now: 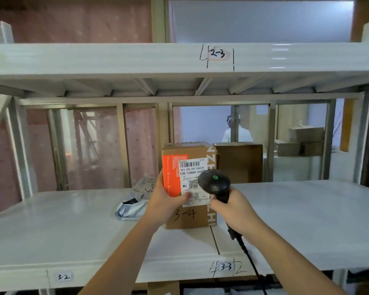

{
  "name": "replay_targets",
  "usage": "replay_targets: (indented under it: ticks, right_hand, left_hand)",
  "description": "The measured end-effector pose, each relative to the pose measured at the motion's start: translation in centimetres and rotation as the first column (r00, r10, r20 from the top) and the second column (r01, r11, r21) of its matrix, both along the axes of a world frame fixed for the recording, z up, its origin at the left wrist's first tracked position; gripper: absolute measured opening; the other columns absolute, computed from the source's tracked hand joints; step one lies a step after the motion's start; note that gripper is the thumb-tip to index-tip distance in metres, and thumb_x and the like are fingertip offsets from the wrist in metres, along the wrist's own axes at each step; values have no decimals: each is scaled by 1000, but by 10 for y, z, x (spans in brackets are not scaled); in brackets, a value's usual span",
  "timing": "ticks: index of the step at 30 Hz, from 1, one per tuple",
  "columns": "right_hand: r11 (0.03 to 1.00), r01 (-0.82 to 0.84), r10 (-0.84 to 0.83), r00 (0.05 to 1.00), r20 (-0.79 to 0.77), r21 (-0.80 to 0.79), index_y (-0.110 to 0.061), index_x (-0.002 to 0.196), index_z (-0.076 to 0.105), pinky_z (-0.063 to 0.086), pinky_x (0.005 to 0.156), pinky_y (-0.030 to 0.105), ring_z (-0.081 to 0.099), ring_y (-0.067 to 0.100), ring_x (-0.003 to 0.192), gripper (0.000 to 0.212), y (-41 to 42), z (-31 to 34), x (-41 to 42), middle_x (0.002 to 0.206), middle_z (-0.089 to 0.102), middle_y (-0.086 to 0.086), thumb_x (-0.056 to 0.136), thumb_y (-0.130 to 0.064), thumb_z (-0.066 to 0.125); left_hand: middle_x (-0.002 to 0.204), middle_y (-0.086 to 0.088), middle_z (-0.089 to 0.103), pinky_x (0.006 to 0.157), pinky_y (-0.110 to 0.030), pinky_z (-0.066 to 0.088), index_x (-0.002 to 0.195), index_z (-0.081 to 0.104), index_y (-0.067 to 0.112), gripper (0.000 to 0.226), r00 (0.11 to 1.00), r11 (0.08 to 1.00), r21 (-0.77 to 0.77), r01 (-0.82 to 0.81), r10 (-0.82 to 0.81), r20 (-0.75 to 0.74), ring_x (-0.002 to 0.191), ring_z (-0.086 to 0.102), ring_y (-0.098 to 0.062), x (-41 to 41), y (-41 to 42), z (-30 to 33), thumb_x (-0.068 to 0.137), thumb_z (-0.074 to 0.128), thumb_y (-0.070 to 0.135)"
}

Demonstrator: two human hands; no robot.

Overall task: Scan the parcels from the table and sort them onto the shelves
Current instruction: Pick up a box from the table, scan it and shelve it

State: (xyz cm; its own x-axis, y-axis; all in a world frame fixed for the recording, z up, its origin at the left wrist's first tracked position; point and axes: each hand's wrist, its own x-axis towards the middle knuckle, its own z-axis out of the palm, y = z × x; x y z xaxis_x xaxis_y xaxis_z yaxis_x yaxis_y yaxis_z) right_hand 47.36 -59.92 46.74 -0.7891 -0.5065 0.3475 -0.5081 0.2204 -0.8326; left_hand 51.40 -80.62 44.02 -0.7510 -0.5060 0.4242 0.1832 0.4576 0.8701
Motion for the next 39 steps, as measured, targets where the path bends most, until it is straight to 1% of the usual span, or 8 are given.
replay_targets:
  ticks: [6, 18, 20, 23, 28, 31, 36, 39]
  right_hand:
    - [998, -2, 2, 1000, 1, 56, -15, 79, 55, 37, 58, 26, 48, 11, 57, 14, -7, 2, -7, 57, 45, -5, 92, -13, 60]
    - [999, 24, -26, 999, 40, 43, -15, 82, 58, 38, 59, 25, 48, 12, 60, 12, -5, 3, -4, 60, 47, -4, 93, -18, 59]
    - [999, 34, -36, 998, 46, 35, -13, 85, 60, 38, 62, 26, 50, 13, 63, 11, 0, 2, 1, 63, 49, -3, 94, -19, 60]
    - [997, 66, -67, 996, 61, 28, -19, 78, 56, 37, 61, 25, 48, 12, 61, 18, 11, -3, 10, 60, 47, -4, 96, -17, 58]
    - [989, 139, -144, 985, 90, 56, -17, 79, 55, 39, 58, 25, 49, 14, 59, 17, 34, -15, 26, 59, 46, -2, 95, -14, 59]
    - [981, 184, -188, 979, 84, 54, -16, 81, 56, 38, 58, 25, 49, 14, 60, 15, 47, -19, 37, 60, 47, -1, 95, -17, 59]
    - [974, 223, -225, 973, 43, 30, -14, 83, 58, 36, 58, 29, 50, 16, 62, 14, 75, -20, 53, 62, 49, -1, 94, -21, 61]
    - [980, 197, -196, 978, 66, -10, -14, 90, 63, 51, 69, 32, 62, 20, 74, 14, 99, -21, 61, 75, 64, 5, 95, -27, 62]
  left_hand:
    - [122, 17, 68, 70, -8, 49, 153, 37, 26, 98, 1000, 1000, -5, -7, 7, 6, 103, 65, 5, -10, -9, 4, 74, 95, 26]
    - [113, 21, 65, 59, -3, 49, 152, 36, 27, 95, 999, 999, 34, 24, -25, 33, 96, 63, 5, -5, -4, 13, 76, 93, 16]
    - [115, 20, 66, 65, -7, 53, 152, 33, 30, 97, 999, 999, 38, 34, -35, 23, 103, 66, 1, -4, -6, 12, 77, 92, 15]
    - [119, 27, 60, 100, -29, 51, 164, 15, 31, 112, 999, 990, 139, 32, -28, -29, 109, 62, -2, 5, -1, 15, 81, 89, 23]
    - [142, 11, 50, 92, -21, 42, 159, 36, 20, 67, 963, 944, 328, -39, 123, -240, 110, 55, -1, 25, 10, 16, 100, 68, 20]
    - [152, 3, 52, 109, -36, 44, 151, 46, 20, 59, 966, 951, 299, -74, 142, -214, 134, 53, -14, 37, 15, 4, 99, 70, 28]
    - [139, -2, 59, 108, -40, 43, 137, 58, 15, 44, 978, 975, 125, -184, 195, -81, 132, 54, -21, 65, 31, -7, 97, 69, 32]
    - [123, 1, 65, 95, -42, 49, 112, 64, 22, 24, 958, 956, -59, -286, 284, -46, 116, 59, -21, 83, 46, -11, 94, 70, 37]
